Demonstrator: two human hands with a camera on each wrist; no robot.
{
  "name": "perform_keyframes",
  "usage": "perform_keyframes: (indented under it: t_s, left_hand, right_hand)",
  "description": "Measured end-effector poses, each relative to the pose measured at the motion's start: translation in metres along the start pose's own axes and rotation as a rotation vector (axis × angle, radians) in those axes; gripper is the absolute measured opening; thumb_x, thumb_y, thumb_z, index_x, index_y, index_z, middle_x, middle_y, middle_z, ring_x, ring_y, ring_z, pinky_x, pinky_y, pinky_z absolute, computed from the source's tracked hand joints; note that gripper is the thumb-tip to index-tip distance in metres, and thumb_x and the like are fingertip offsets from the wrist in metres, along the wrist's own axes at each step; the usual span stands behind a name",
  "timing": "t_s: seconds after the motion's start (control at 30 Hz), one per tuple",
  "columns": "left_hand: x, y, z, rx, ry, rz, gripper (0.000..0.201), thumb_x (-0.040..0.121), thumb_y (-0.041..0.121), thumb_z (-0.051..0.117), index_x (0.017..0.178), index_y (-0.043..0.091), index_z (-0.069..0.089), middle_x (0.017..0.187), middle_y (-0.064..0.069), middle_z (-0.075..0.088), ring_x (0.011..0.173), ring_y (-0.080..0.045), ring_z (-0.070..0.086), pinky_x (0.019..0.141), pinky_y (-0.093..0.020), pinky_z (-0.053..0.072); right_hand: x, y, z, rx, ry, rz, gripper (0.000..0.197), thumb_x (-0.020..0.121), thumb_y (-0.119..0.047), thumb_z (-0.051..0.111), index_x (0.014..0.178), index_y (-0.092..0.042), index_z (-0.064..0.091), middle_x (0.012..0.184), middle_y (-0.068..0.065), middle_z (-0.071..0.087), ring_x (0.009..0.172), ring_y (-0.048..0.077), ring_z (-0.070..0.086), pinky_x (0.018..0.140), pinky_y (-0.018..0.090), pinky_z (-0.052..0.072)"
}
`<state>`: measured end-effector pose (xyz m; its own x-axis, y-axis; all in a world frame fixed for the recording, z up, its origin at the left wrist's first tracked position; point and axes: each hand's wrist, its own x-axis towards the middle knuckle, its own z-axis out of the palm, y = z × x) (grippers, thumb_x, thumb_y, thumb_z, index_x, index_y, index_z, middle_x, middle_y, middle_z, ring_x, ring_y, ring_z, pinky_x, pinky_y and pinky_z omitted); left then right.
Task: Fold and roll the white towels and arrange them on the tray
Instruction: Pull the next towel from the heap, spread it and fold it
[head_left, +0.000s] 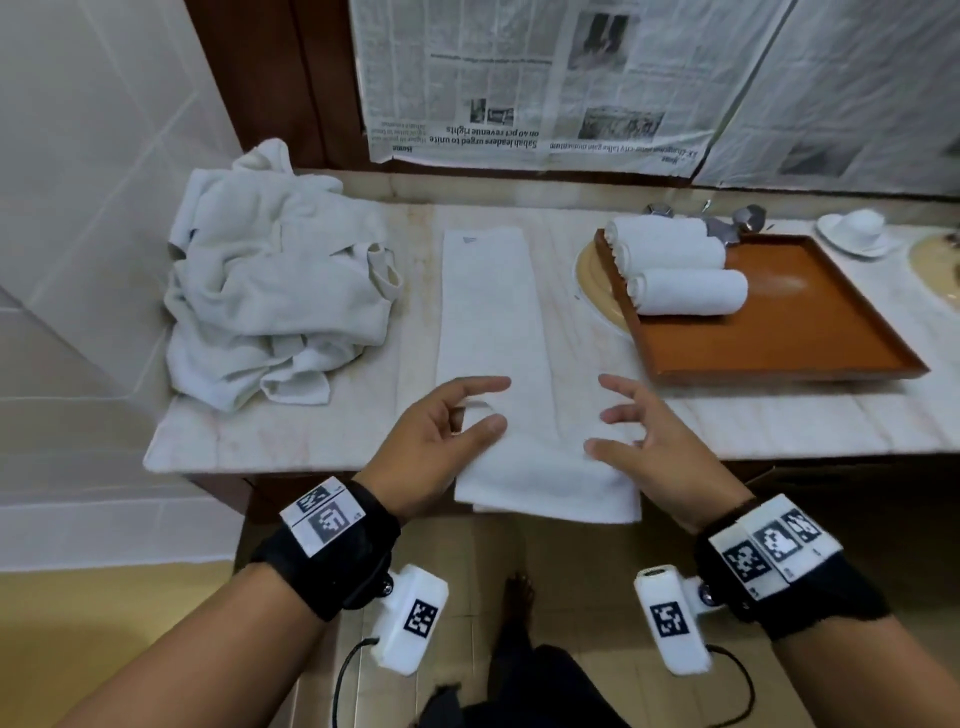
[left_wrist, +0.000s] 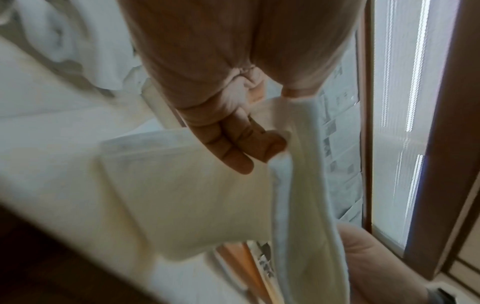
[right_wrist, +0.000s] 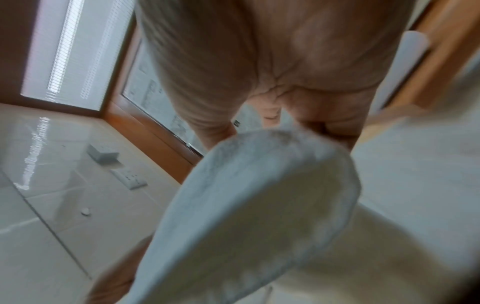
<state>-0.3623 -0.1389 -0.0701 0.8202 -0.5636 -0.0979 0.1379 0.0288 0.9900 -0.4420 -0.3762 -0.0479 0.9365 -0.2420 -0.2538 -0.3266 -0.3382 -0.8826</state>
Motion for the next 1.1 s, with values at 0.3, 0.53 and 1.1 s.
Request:
perform_keyframes:
  t_s: [0.3, 0.53, 1.1]
  left_hand:
    - [0.138, 0.058, -0.033, -0.173, 0.338, 0.063, 0.033, 0.093, -0.001, 0.060, 0.125, 0.005, 0.055, 0.071, -0.002, 0.064, 0.067, -0.013, 0.064, 0.061, -0.024, 0.053]
    - [0.236, 0.022, -0.078, -0.008, 0.489, -0.371, 0.050, 0.098, 0.041, 0.055, 0.138, 0.018, 0.037, 0.111, -0.009, 0.062, 0.092, -0.025, 0.072, 0.088, -0.039, 0.053]
    - [0.234, -0.053, -0.073, 1.236, -0.165, -0.366, 0.023, 0.089, 0.039, 0.064, 0.091, 0.016, 0.068, 0.095, 0.001, 0.060, 0.084, -0.018, 0.059, 0.072, -0.027, 0.045]
  right_hand:
    - [0.155, -0.060, -0.029, 0.416, 0.109, -0.241, 0.025, 0.092, -0.001, 0.064, 0.101, -0.023, 0.069, 0.109, 0.007, 0.065, 0.100, 0.016, 0.062, 0.091, 0.037, 0.051]
    - [0.291, -0.029, -0.006, -0.076, 0.021, 0.023, 0.077, 0.091, -0.064, 0.050, 0.155, -0.029, 0.024, 0.161, 0.004, 0.017, 0.143, 0.027, 0.033, 0.116, 0.045, 0.032]
    - [0.281, 0.033, 0.021, -0.747, -0.312, -0.147, 0.036, 0.090, -0.036, 0.064, 0.124, -0.028, 0.057, 0.120, -0.004, 0.050, 0.106, 0.017, 0.058, 0.094, 0.032, 0.047]
